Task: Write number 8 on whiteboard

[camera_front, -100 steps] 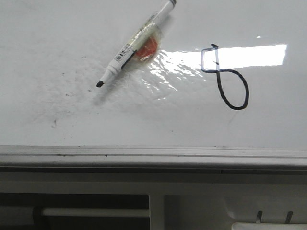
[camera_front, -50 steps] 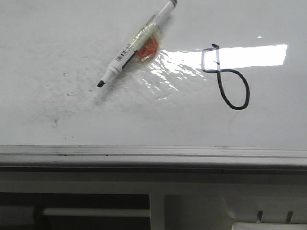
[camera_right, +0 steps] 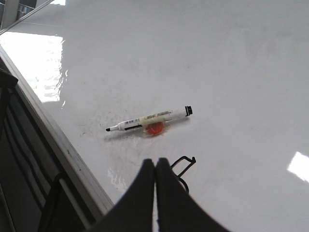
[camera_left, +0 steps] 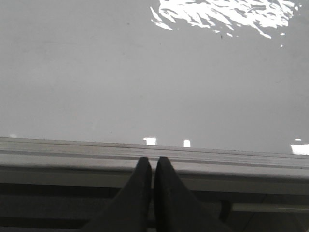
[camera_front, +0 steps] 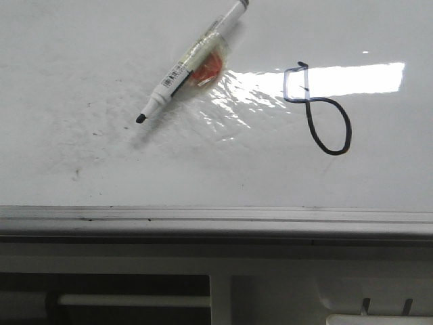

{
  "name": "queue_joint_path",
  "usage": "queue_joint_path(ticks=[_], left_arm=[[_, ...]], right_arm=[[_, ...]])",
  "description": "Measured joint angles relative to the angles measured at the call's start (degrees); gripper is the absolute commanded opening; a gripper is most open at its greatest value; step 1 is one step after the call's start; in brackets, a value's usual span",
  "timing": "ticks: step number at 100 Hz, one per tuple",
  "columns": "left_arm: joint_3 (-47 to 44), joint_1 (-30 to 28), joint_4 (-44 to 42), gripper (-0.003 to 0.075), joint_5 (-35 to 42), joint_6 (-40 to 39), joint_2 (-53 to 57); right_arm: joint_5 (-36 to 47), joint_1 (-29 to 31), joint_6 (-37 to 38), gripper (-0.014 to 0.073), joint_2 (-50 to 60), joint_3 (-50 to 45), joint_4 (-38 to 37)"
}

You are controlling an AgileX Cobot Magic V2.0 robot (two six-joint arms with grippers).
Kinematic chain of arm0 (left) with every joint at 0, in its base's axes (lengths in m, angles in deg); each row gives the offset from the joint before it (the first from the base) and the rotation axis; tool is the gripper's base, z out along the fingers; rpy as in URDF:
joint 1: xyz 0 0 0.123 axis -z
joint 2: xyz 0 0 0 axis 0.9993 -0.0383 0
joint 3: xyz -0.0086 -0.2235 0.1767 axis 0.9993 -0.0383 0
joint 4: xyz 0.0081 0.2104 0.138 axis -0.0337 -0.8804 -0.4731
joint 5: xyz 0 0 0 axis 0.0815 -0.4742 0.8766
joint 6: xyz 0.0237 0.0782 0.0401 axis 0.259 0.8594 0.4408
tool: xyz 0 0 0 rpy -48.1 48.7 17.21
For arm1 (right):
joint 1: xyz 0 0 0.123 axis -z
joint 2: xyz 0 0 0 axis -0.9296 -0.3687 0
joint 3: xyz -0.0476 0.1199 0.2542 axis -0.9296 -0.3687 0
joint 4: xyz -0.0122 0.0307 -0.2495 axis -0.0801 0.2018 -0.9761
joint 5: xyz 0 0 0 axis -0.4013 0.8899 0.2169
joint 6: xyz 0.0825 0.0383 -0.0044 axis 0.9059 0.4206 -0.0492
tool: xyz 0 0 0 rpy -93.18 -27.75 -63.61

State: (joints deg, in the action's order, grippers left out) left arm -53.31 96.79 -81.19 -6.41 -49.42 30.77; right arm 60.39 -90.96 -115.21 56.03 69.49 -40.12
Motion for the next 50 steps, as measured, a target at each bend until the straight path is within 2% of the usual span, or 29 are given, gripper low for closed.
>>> queue_joint_path(ticks=[50], left_arm=[[0.00,0.00,-0.43,-0.0020,0.00,-0.12,0.00]], right_arm=[[0.00,0.00,0.00,-0.0064,0.00,0.00,0.00]])
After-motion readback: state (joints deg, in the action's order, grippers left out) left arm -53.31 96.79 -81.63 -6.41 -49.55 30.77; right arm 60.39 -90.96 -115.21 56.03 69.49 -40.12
